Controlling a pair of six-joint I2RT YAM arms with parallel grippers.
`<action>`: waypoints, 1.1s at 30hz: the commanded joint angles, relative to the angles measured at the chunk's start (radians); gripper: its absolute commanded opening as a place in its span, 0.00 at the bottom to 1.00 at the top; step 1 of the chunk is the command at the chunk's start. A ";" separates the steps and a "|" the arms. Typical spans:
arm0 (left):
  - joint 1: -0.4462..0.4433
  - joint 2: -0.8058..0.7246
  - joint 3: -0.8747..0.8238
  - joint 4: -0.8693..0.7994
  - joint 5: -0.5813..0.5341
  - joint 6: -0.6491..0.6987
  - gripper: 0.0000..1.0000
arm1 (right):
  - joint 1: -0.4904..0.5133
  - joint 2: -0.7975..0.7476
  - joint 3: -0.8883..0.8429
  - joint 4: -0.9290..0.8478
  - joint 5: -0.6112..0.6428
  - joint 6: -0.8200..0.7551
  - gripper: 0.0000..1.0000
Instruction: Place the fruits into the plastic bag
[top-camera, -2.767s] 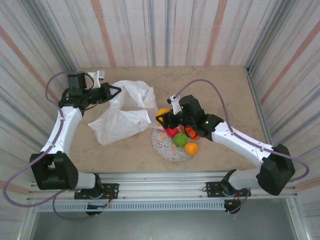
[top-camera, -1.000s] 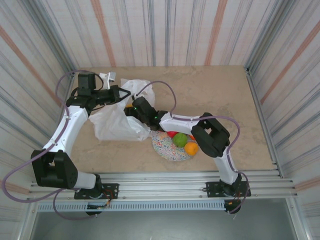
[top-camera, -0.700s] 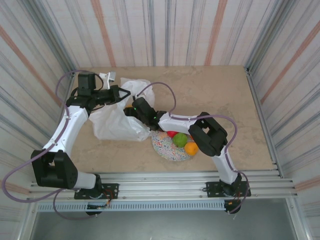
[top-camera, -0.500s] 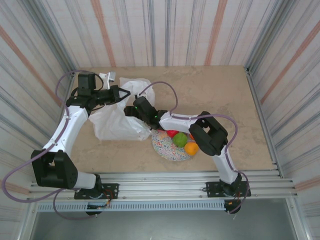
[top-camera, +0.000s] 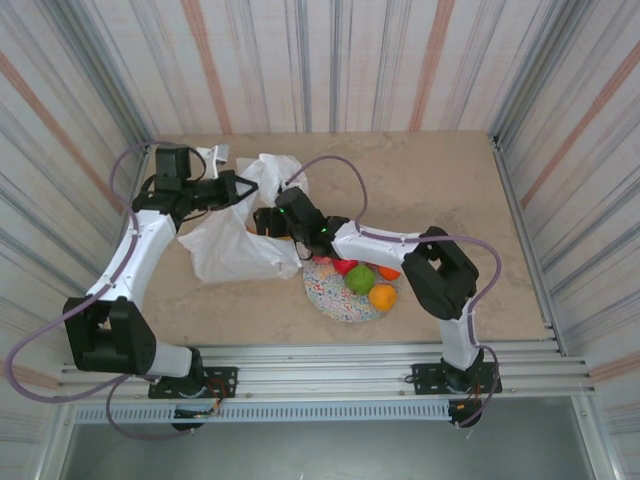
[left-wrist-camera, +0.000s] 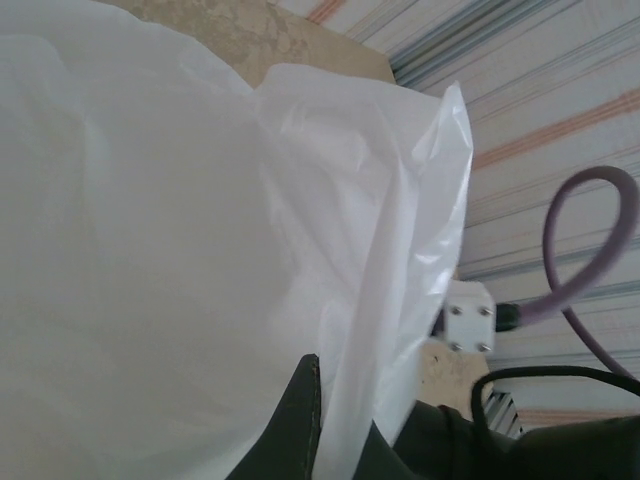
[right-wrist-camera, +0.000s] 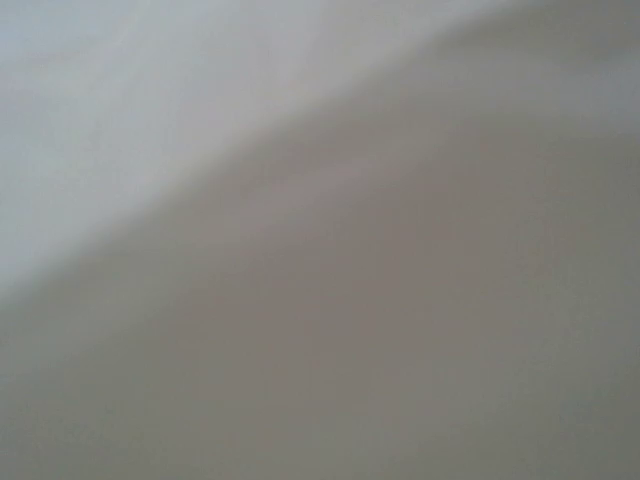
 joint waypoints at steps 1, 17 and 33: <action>0.015 0.011 0.025 -0.024 -0.013 -0.005 0.00 | -0.001 -0.085 -0.054 -0.056 -0.055 -0.087 0.94; 0.039 0.023 0.020 -0.027 -0.034 -0.017 0.00 | -0.003 -0.315 -0.268 -0.103 -0.077 -0.246 0.73; 0.038 0.026 0.021 -0.026 -0.030 -0.015 0.00 | -0.081 -0.179 -0.273 -0.069 -0.017 -0.258 0.59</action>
